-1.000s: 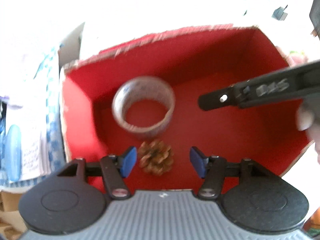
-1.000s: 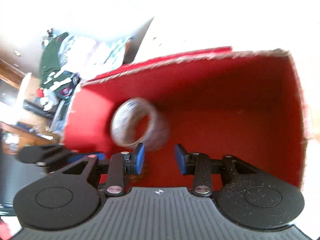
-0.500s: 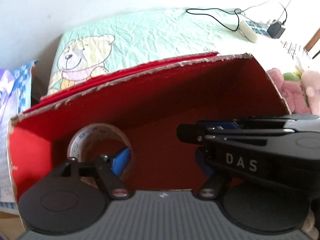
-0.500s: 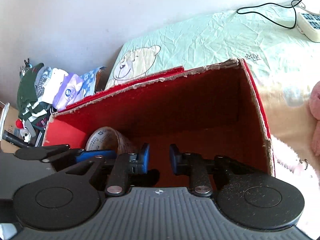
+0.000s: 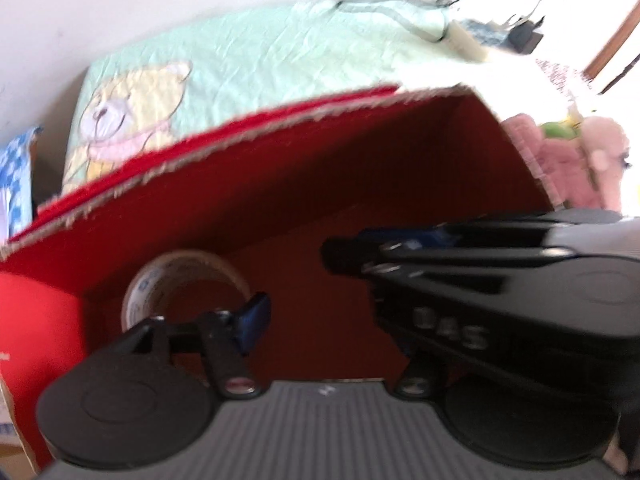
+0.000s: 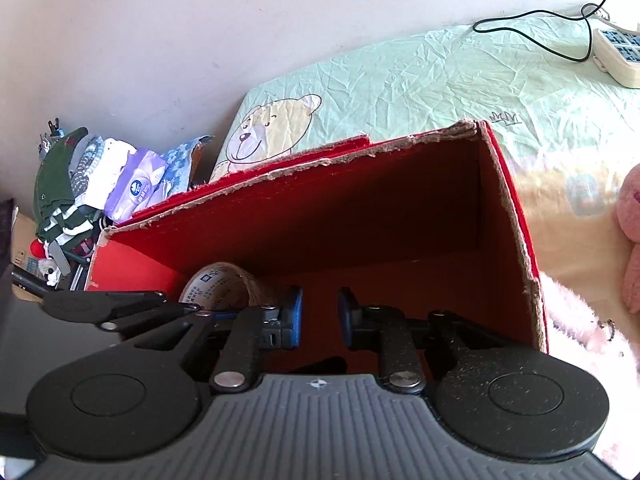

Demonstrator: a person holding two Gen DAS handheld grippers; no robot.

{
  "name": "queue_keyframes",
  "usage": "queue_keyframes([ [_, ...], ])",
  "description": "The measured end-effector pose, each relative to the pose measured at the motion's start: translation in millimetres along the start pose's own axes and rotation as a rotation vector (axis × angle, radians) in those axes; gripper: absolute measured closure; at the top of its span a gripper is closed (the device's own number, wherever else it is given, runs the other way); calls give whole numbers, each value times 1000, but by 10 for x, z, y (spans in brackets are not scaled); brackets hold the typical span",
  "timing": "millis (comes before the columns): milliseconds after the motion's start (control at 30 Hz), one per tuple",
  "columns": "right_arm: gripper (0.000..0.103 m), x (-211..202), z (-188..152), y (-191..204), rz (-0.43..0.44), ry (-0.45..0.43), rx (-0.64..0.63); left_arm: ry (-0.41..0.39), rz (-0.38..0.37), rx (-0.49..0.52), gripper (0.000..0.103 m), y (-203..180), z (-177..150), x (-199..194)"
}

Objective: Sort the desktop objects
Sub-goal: 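Raise the open right tool out of the red box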

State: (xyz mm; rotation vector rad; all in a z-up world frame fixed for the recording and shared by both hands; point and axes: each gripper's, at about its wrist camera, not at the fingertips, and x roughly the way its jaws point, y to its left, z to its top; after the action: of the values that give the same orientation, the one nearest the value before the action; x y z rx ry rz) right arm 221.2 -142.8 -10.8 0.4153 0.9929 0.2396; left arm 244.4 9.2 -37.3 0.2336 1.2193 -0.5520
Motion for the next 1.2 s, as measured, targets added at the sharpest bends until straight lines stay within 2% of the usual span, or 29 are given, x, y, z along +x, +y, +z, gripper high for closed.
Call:
queue_keyframes([
  [33, 81, 12, -1, 10, 0, -1, 0, 16, 3, -15, 45, 33, -4, 24],
  [100, 82, 12, -6, 14, -3, 1, -5, 22, 17, -35, 44, 102, -28, 20],
  [233, 83, 16, -8, 10, -3, 1, -5, 16, 130, -54, 44, 245, -85, -14],
  [367, 82, 26, -3, 8, -3, 7, -10, 11, 102, -67, 44, 340, -146, -67],
  [533, 82, 32, -6, 14, -7, 14, -15, -31, 119, -39, 42, 308, -229, -104],
  [767, 82, 66, -19, 41, 9, 54, -44, -66, 184, 11, 42, 183, -287, -95],
  [1200, 77, 82, -24, 36, -6, 64, -42, -68, 184, 34, 42, 219, -266, -44],
])
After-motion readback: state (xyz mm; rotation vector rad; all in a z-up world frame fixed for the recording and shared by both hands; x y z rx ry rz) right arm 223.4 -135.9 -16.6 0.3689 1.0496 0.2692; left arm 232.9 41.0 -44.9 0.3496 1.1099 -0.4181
